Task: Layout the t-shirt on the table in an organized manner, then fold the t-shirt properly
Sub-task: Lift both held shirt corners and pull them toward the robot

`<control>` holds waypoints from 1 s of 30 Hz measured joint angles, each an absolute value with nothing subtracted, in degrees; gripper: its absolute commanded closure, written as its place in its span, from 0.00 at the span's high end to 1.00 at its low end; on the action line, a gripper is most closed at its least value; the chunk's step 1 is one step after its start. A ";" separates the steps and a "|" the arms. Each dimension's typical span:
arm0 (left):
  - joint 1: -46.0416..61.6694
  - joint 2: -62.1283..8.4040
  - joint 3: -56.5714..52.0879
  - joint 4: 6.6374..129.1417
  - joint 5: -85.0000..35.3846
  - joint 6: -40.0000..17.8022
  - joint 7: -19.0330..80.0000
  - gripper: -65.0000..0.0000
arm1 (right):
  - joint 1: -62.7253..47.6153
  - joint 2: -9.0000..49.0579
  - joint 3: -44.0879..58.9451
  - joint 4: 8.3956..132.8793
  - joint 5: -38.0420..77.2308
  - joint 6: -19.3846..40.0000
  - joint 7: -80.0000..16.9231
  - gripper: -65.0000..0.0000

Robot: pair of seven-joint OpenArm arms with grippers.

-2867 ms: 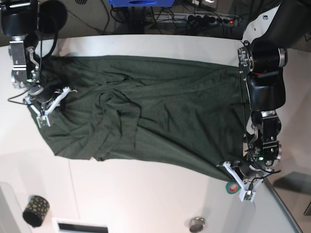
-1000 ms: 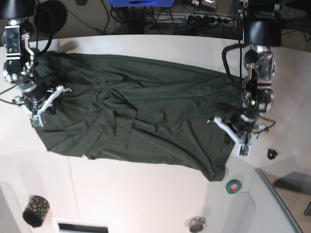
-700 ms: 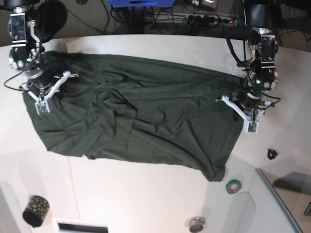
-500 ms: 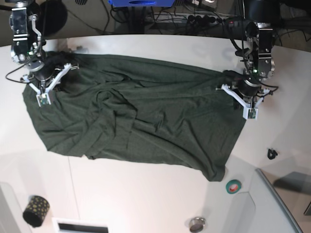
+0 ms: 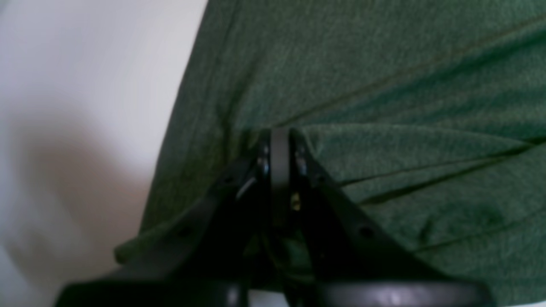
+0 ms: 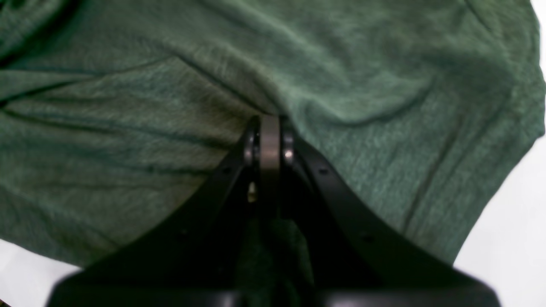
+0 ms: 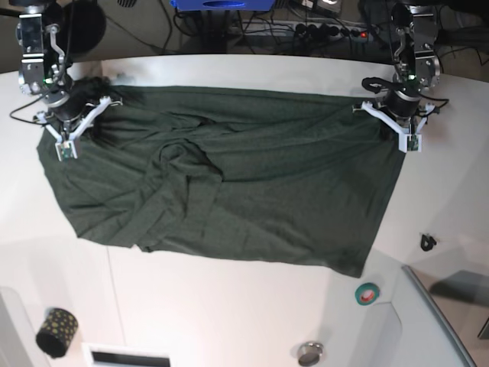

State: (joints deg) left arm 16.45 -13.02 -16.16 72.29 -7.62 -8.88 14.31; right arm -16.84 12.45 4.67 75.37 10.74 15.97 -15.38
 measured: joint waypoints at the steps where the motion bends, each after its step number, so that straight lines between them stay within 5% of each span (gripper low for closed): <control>1: 17.15 -13.02 -16.91 72.77 -7.60 -8.88 14.41 0.00 | -17.17 12.45 4.67 75.77 10.74 15.90 -15.33 0.00; 30: 25.28 -11.55 -19.86 93.41 -6.87 -8.54 24.14 0.00 | -19.79 14.39 4.38 86.24 9.96 16.29 -19.40 0.00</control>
State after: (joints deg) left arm 25.28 -11.55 -19.86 93.41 -6.87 -8.54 24.14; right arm -19.79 14.39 4.38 86.24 9.96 16.29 -19.40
